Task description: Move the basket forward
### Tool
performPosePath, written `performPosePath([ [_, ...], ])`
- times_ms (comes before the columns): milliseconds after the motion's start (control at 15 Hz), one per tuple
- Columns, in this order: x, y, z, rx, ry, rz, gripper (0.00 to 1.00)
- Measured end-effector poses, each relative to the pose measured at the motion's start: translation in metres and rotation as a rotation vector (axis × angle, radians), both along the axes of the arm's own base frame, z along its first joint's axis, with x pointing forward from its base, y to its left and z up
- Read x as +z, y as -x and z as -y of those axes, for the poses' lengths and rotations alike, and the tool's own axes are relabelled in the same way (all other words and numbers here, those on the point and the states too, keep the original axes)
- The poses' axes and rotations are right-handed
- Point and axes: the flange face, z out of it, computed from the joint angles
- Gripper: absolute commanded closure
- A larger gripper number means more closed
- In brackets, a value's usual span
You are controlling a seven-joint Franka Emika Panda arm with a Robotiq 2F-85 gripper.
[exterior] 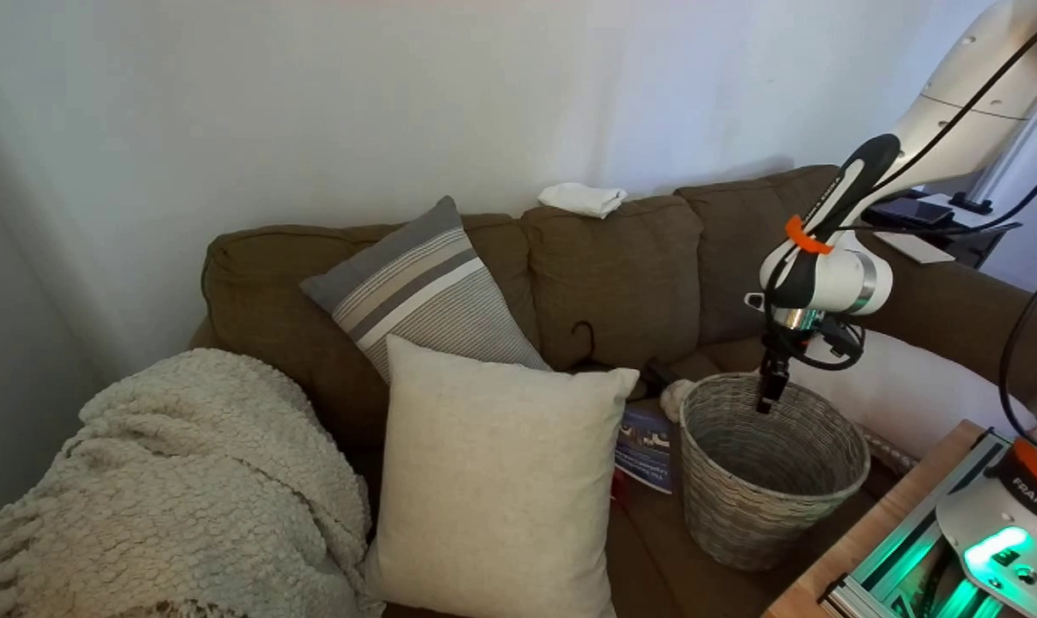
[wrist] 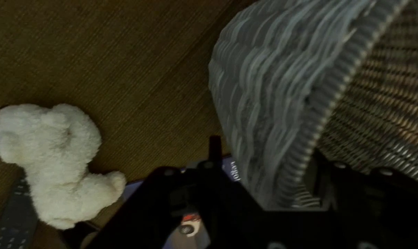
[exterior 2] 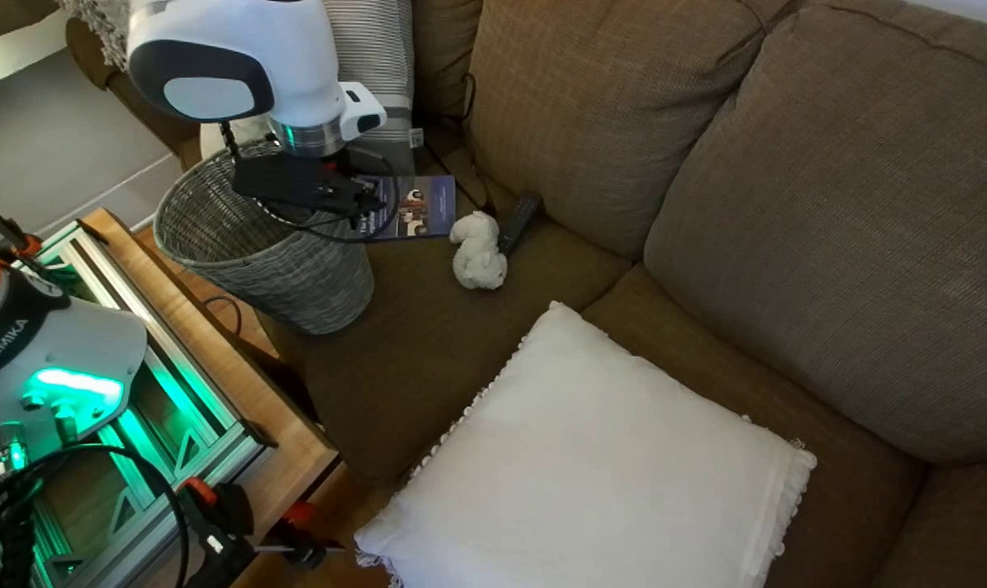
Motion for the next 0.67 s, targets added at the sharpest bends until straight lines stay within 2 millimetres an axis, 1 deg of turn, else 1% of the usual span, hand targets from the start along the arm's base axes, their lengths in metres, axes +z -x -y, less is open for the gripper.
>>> performPosePath([
  [67,0.008,0.008,-0.006,0.046,-0.017,-0.022,0.03],
  [133,0.018,0.016,-0.011,0.098,-0.031,-0.031,0.0],
  [200,0.03,0.025,-0.016,0.15,-0.039,-0.032,0.0],
  [267,0.042,0.026,-0.021,0.207,-0.032,-0.027,0.0],
  [400,0.072,0.005,-0.029,0.289,0.044,0.023,0.0],
  [533,0.106,-0.016,-0.039,0.33,0.138,0.094,0.0],
  [600,0.121,-0.019,-0.046,0.351,0.18,0.127,0.0],
  [667,0.135,-0.018,-0.054,0.386,0.215,0.159,0.0],
])
